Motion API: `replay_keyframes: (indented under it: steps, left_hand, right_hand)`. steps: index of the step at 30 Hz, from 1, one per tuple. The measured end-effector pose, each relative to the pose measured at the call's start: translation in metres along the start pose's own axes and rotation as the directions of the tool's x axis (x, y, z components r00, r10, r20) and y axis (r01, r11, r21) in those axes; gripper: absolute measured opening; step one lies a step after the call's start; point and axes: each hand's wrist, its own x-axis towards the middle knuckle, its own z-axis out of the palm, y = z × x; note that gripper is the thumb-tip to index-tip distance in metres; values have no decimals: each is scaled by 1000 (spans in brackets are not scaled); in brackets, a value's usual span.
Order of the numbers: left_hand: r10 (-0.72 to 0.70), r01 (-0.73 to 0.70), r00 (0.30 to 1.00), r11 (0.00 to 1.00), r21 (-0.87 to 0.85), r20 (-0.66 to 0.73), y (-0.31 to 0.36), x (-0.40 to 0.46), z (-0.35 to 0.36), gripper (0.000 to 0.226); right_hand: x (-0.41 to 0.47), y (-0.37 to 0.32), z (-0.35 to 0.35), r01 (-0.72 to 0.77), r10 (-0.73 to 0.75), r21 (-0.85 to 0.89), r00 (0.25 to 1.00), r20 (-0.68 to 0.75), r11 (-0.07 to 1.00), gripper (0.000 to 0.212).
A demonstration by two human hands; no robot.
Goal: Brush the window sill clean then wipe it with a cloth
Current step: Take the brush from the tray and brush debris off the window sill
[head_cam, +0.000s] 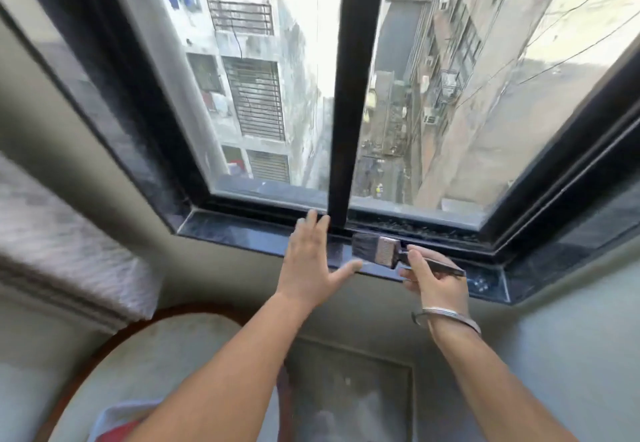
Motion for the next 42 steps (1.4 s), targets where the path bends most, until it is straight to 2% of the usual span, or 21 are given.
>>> replay_keyframes:
  steps: [2,4,7,9,11,15,17,21,23,27,31,33,36,39,42]
  left_hand:
    - [-246,246,969,969,11,12,1,10,22,115]
    - [-424,424,906,906,-2,-13,0,21,38,118]
    - [-601,593,792,799,-100,-104,-2,46,49,119]
    - [-663,651,738,748,-131,-122,-4,63,55,117]
    - [-662,662,737,748,-50,-138,-8,77,67,114]
    - [-646,675,728,734,77,-230,-18,83,84,114]
    - [-641,677,728,729,105,-242,-20,83,87,114]
    - [-628,665,742,734,137,-236,-20,85,87,115]
    - [-629,666,742,733,141,-231,-20,84,87,115]
    - [-627,663,746,733,154,-224,-17,85,85,115]
    - [-643,671,740,726,151,-199,-15,85,83,115]
    - [-647,675,737,724,147,-197,-15,85,83,114]
    - [-644,672,738,729,132,-200,-16,85,85,113]
    - [-643,669,741,733,125,-196,-18,84,85,114]
    - [-635,660,747,744,104,-200,-19,85,85,115]
  right_hand:
    - [20,-1,-17,23,-23,-3,998,-56,1000,8]
    - [34,0,-25,71,-72,-19,996,-55,997,15]
    - [41,3,-26,166,-168,-39,984,-66,985,11]
    - [44,5,-21,219,-223,-52,972,-80,974,10]
    - [51,8,-8,243,-247,-63,967,-67,968,18]
    - [63,18,27,285,-290,-122,956,-33,951,7]
    - [64,23,42,342,-347,-142,938,-15,929,11]
    - [60,32,55,494,-480,-257,869,120,830,19]
    - [61,36,39,514,-498,-339,856,141,788,20]
    - [71,32,-30,400,-473,-448,879,-60,800,24]
    - [67,17,-89,231,-538,-680,795,-280,696,22]
    - [56,9,-92,200,-610,-760,732,-303,618,23]
    - [30,1,-55,386,-689,-736,709,-149,556,23]
    - [17,2,-2,544,-667,-566,745,-13,619,24]
    - [21,6,46,579,-595,-487,791,142,653,23]
